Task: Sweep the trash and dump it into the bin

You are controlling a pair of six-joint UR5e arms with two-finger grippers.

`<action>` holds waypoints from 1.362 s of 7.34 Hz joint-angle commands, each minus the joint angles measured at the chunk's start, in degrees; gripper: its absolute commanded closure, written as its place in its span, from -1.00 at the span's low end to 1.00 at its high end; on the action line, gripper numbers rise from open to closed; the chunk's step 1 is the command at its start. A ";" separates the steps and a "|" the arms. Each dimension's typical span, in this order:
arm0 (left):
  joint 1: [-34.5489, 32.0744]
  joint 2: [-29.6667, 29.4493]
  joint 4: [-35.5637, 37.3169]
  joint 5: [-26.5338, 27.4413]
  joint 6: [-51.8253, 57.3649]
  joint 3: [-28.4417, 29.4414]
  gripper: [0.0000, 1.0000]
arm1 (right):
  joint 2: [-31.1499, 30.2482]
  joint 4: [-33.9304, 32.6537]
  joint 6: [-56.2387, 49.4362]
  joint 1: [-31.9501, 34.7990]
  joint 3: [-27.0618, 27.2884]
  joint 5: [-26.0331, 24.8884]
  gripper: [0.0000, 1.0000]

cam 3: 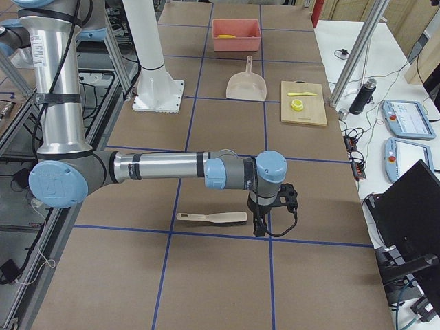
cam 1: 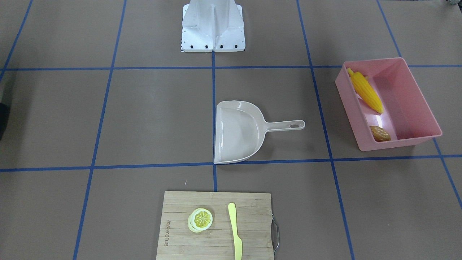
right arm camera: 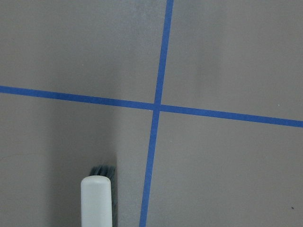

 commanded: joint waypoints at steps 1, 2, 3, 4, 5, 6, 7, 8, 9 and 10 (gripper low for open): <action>0.00 -0.08 -0.03 -0.10 0.00 -0.03 -0.97 | -0.77 1.18 0.09 0.00 -1.12 -0.07 -1.00; 0.09 -0.08 -0.03 -0.10 0.00 0.06 -0.97 | -0.25 1.35 0.09 0.00 -1.31 -0.33 -1.00; 0.09 -0.08 -0.03 -0.10 0.00 -0.02 -0.97 | -0.50 4.57 0.09 0.00 -1.22 -1.20 -1.00; 0.09 -0.08 -0.03 -0.10 0.00 -0.03 -0.97 | -0.77 8.00 0.09 0.00 -2.79 -1.47 -1.00; 0.09 -0.16 -0.03 -0.10 0.00 -0.03 -0.97 | -0.86 11.95 0.00 0.00 -5.76 -1.48 -1.00; 0.09 -0.25 -0.03 -0.10 0.00 -0.03 -0.97 | -0.86 17.21 -0.44 0.00 -8.75 -1.48 -1.00; 0.09 -0.51 -0.03 -0.10 0.00 -0.03 -0.97 | -1.55 21.35 -0.44 0.00 -8.95 -2.00 -1.00; 0.09 -0.51 -0.03 -0.18 0.00 -0.03 -0.97 | -1.47 21.39 -0.01 0.00 -8.87 -1.66 -1.00; 0.09 -0.60 -0.03 -0.36 0.00 -0.03 -0.97 | -1.73 20.52 0.09 0.09 -9.13 -1.30 -1.00; 0.09 -0.60 -0.03 -0.36 0.00 -0.11 -0.97 | -1.82 20.34 0.09 0.09 -9.13 -1.39 -1.00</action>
